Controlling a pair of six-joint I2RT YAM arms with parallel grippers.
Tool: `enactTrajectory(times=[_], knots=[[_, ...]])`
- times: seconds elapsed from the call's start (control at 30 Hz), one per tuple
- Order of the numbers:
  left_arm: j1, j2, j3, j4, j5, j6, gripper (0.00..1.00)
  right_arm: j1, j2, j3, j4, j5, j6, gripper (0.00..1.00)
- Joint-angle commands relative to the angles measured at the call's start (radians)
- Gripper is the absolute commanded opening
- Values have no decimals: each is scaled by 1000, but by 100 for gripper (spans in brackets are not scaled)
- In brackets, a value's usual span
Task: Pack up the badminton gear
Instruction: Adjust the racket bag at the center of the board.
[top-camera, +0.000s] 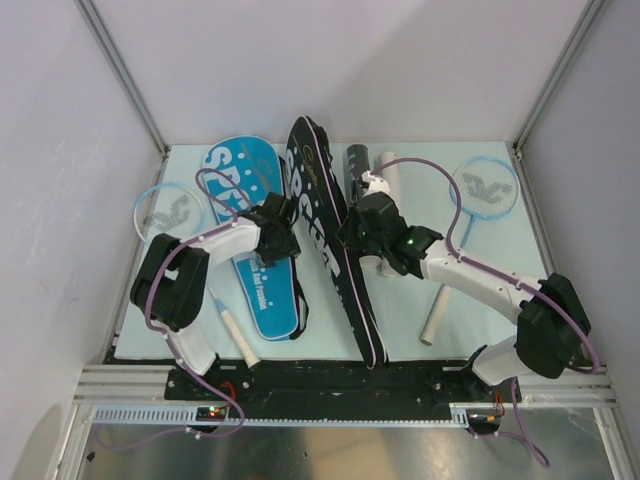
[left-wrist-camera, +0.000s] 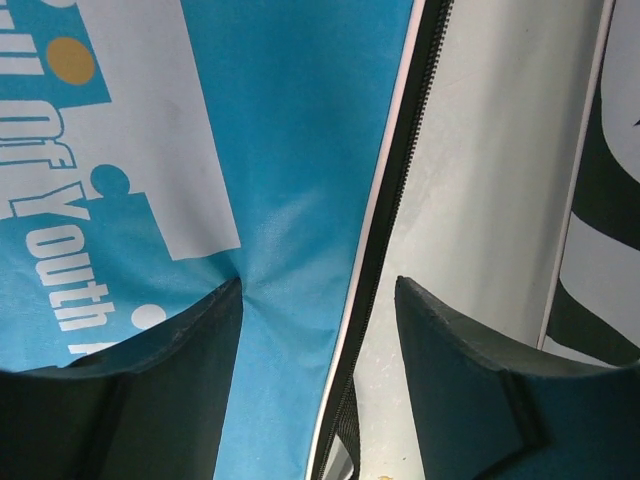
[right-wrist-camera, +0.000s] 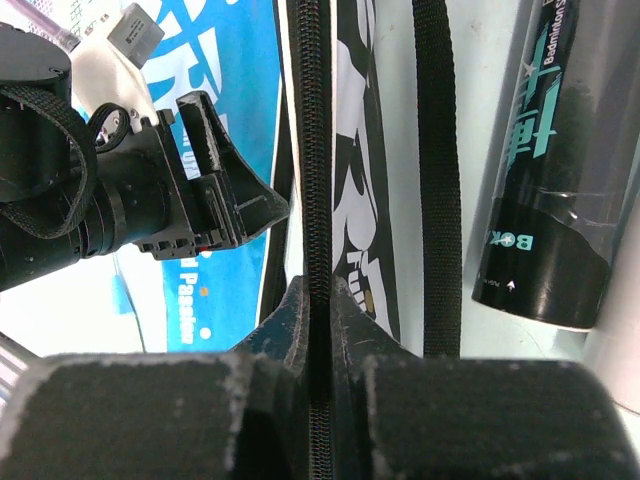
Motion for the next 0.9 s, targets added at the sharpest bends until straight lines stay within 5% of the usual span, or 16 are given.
enactTrajectory(times=[0.0,0.23,0.53,0.87], knots=[[-24,39,32,12,-52,-30,65,-8,-70,7,138,61,3,0],[-24,93,37,-52,-100,-37,49,-12,-74,-9,157,43,13,0],[-22,142,58,-108,-146,-16,3,-12,-89,-24,178,31,15,0],[100,14,-24,-115,-143,36,0,-25,-149,-24,177,117,38,0]])
